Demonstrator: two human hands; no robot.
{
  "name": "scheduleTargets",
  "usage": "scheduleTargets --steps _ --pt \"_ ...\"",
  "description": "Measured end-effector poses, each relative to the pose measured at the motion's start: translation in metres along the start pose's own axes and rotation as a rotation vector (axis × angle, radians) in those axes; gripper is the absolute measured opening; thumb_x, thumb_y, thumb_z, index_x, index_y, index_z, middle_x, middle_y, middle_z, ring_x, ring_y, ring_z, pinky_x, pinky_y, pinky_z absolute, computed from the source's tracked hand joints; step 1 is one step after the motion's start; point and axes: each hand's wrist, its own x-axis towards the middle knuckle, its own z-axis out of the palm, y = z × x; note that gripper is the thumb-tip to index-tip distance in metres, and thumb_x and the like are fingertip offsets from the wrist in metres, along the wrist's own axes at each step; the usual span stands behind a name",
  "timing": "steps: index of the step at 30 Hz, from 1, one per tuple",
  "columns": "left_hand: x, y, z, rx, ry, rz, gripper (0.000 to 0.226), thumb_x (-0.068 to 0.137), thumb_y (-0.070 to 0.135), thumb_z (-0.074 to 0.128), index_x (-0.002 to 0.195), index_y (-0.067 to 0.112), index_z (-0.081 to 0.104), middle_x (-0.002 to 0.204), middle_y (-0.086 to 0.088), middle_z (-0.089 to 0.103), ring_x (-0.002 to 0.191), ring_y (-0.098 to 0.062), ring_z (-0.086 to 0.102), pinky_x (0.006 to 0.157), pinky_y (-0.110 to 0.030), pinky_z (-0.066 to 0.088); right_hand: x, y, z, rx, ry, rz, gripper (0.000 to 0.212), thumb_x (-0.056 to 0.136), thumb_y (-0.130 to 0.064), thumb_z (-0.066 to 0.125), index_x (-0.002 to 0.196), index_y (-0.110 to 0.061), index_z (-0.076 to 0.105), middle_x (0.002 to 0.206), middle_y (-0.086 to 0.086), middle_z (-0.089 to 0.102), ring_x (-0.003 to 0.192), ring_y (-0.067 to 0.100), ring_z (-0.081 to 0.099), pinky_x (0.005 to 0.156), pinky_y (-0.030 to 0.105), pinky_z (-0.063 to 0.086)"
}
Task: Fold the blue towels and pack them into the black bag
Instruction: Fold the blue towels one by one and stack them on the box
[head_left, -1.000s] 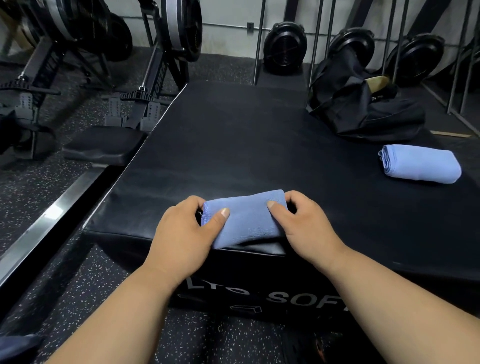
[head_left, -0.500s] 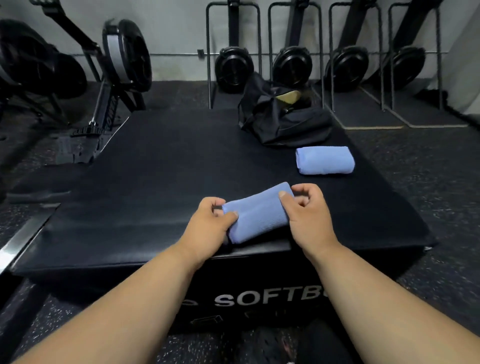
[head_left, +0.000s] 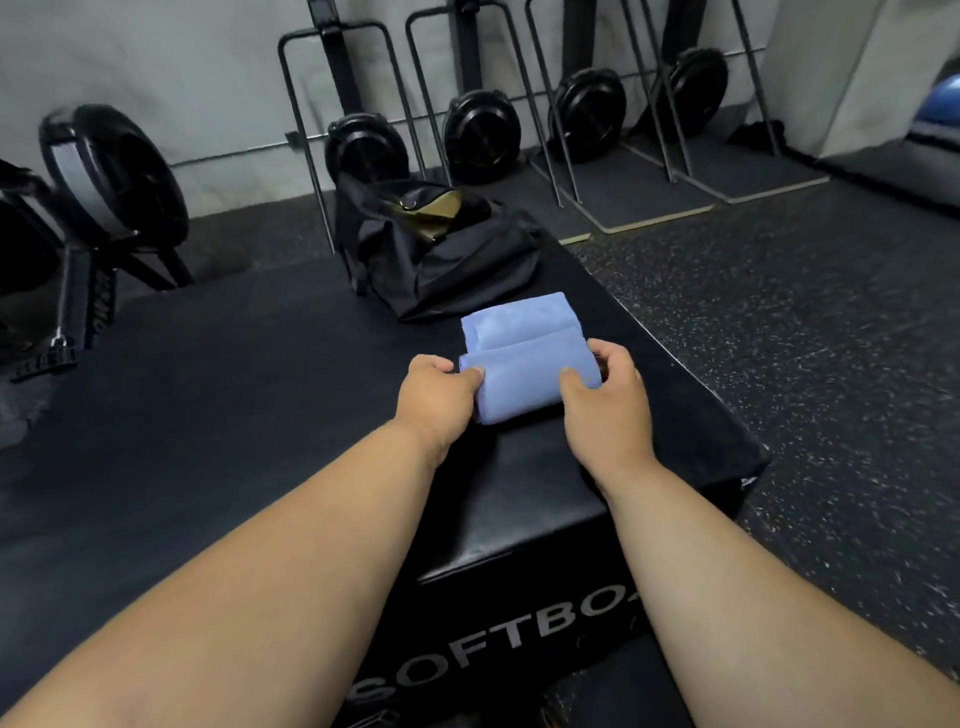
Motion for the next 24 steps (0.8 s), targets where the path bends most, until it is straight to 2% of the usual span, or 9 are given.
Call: scheduleTargets --steps 3,8,10,12,14,15,18,21,24 --pt "0.010 -0.002 0.014 0.009 -0.010 -0.008 0.031 0.083 0.039 0.073 0.090 0.024 0.047 0.088 -0.002 0.061 0.071 -0.018 0.055 0.065 -0.030 0.044 0.005 0.005 -0.001 -0.098 -0.009 -0.017 0.050 0.089 -0.024 0.063 0.137 -0.034 0.055 0.135 -0.005 0.053 0.097 0.014 0.063 0.093 0.039 0.053" --pt "0.011 -0.005 0.021 -0.009 0.031 0.003 0.036 0.081 0.049 0.074 0.081 0.025 0.047 0.079 0.003 0.060 0.065 -0.017 0.054 0.062 -0.029 0.044 0.007 0.015 0.004 -0.320 -0.001 -0.091 0.062 0.090 -0.021 0.063 0.150 -0.031 0.050 0.148 0.002 0.050 0.128 0.028 0.052 0.111 0.045 0.043" --pt "0.010 -0.006 0.018 -0.047 0.038 0.005 0.042 0.076 0.058 0.074 0.083 0.023 0.050 0.079 0.004 0.063 0.069 -0.019 0.061 0.067 -0.033 0.053 0.006 0.015 0.004 -0.340 0.018 -0.111 0.060 0.090 -0.020 0.064 0.148 -0.029 0.053 0.150 0.001 0.047 0.130 0.029 0.049 0.112 0.045 0.041" --pt "0.007 -0.011 0.014 -0.112 0.041 -0.006 0.052 0.074 0.063 0.073 0.094 0.016 0.058 0.083 0.003 0.072 0.077 -0.018 0.072 0.081 -0.038 0.062 0.003 0.015 0.004 -0.385 0.049 -0.136 0.056 0.089 -0.021 0.065 0.144 -0.029 0.058 0.150 0.001 0.045 0.129 0.029 0.046 0.112 0.045 0.040" --pt "-0.003 -0.016 0.008 -0.153 0.048 0.006 0.053 0.082 0.057 0.074 0.107 0.011 0.062 0.093 0.002 0.077 0.082 -0.012 0.074 0.085 -0.035 0.062 -0.002 0.011 0.005 -0.415 0.067 -0.182 0.050 0.087 -0.022 0.067 0.136 -0.029 0.062 0.144 0.000 0.046 0.126 0.028 0.045 0.111 0.045 0.039" --pt "-0.009 -0.019 0.004 -0.168 0.054 0.014 0.046 0.088 0.050 0.074 0.111 0.013 0.062 0.099 0.000 0.077 0.086 -0.011 0.074 0.086 -0.033 0.061 -0.006 0.009 0.006 -0.422 0.072 -0.222 0.048 0.085 -0.022 0.068 0.132 -0.029 0.065 0.140 -0.001 0.047 0.123 0.028 0.045 0.109 0.045 0.039" --pt "-0.030 -0.031 -0.017 -0.209 0.042 0.012 0.026 0.097 0.035 0.072 0.115 0.022 0.059 0.109 -0.005 0.073 0.099 -0.017 0.076 0.092 -0.034 0.060 -0.024 0.003 0.015 -0.439 0.064 -0.364 0.042 0.081 -0.022 0.070 0.123 -0.028 0.070 0.131 0.000 0.053 0.118 0.027 0.047 0.103 0.044 0.038" --pt "-0.054 -0.045 -0.048 -0.240 0.026 0.003 0.022 0.099 0.027 0.070 0.117 0.021 0.058 0.110 -0.016 0.074 0.101 -0.025 0.076 0.086 -0.034 0.058 -0.050 -0.002 0.032 -0.332 -0.147 -0.439 0.034 0.085 -0.021 0.067 0.118 -0.025 0.071 0.120 -0.003 0.060 0.107 0.022 0.057 0.098 0.043 0.048" --pt "-0.083 -0.062 -0.085 -0.235 0.034 -0.002 0.022 0.099 0.018 0.067 0.118 0.019 0.057 0.095 -0.013 0.072 0.088 -0.018 0.074 0.086 -0.034 0.054 -0.080 -0.007 0.052 -0.278 -0.404 -0.436 0.027 0.090 -0.020 0.066 0.116 -0.028 0.070 0.105 -0.010 0.062 0.086 0.009 0.058 0.089 0.034 0.051"
